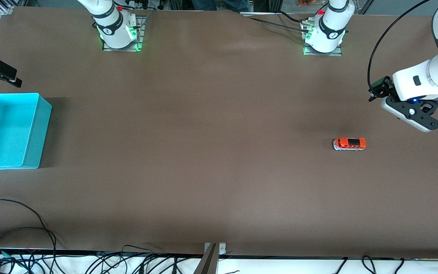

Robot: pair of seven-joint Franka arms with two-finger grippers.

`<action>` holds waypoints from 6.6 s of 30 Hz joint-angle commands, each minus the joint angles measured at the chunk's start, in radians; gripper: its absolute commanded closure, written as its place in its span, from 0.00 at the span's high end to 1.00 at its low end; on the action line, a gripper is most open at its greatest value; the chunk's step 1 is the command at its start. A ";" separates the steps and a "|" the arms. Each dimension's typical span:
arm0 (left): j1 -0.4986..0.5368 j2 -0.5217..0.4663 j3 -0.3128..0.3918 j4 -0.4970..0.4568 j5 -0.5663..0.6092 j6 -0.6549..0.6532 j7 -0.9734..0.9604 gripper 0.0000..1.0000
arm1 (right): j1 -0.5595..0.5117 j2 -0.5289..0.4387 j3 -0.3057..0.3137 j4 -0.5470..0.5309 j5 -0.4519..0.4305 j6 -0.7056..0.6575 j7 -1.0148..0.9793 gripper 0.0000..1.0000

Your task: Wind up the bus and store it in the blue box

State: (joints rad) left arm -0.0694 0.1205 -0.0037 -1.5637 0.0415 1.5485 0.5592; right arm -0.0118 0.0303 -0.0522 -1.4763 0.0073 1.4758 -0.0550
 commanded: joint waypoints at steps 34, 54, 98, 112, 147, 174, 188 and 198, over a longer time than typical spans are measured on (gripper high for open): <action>0.080 0.157 -0.005 -0.403 0.096 0.607 0.791 1.00 | -0.002 -0.001 0.002 0.017 0.002 -0.014 0.012 1.00; 0.149 0.310 -0.010 -0.423 0.109 0.758 0.972 1.00 | -0.002 -0.001 0.002 0.017 0.002 -0.014 0.012 1.00; 0.161 0.338 -0.012 -0.546 0.103 0.946 0.978 0.24 | -0.002 -0.001 0.002 0.017 0.002 -0.014 0.010 1.00; 0.171 0.353 -0.012 -0.539 0.103 0.946 0.978 0.24 | -0.002 -0.001 0.002 0.017 0.002 -0.014 0.009 1.00; 0.362 0.427 -0.012 -0.493 0.110 0.969 1.119 0.21 | -0.002 -0.001 0.002 0.017 0.002 -0.015 0.010 1.00; 0.499 0.472 -0.010 -0.424 0.109 0.969 1.312 0.21 | -0.002 -0.001 0.002 0.017 0.002 -0.015 0.010 1.00; 0.522 0.484 -0.012 -0.411 0.109 0.969 1.312 0.22 | -0.002 -0.001 0.002 0.017 0.002 -0.015 0.010 1.00; 0.520 0.476 -0.012 -0.400 0.103 0.963 1.312 1.00 | -0.002 -0.001 0.000 0.017 0.002 -0.015 0.009 1.00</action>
State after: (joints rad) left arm 0.4313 0.5293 -0.0059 -2.0019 0.1360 2.4934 1.8514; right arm -0.0119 0.0303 -0.0523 -1.4763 0.0073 1.4758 -0.0522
